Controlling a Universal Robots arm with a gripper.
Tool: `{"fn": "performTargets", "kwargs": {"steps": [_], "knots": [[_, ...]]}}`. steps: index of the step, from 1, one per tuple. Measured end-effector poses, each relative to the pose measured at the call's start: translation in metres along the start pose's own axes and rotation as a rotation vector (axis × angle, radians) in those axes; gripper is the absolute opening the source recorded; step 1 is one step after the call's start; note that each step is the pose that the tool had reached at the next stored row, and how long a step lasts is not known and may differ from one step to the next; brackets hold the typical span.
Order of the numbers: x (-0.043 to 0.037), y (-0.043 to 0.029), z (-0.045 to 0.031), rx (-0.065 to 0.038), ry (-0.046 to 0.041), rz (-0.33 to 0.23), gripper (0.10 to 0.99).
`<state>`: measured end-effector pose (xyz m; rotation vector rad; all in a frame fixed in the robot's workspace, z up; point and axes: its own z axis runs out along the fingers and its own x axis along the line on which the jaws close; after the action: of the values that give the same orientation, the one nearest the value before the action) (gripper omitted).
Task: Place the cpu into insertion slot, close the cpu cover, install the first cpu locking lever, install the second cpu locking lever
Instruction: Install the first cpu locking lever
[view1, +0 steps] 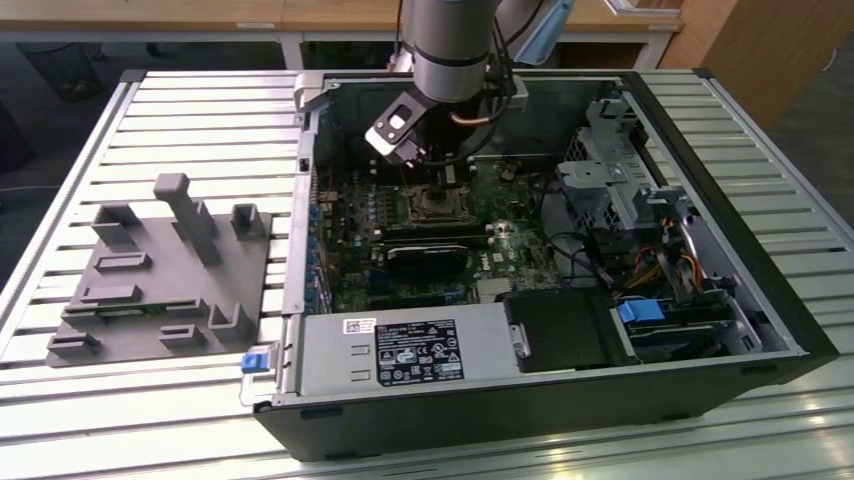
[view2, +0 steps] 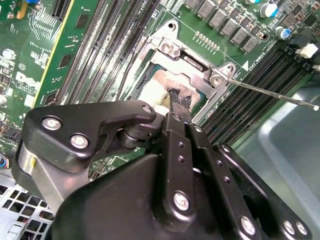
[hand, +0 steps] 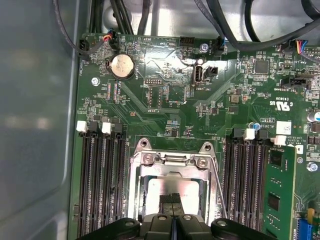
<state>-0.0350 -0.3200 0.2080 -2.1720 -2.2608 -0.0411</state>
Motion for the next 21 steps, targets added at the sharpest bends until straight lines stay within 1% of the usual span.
{"fn": "performTargets", "kwargs": {"steps": [9,21], "knots": [[0.0001,0.0,-0.0022,0.0,-0.0001,0.0,0.106],[0.0002,0.0001,-0.0091,0.0,-0.0001,0.0,0.106]]}}
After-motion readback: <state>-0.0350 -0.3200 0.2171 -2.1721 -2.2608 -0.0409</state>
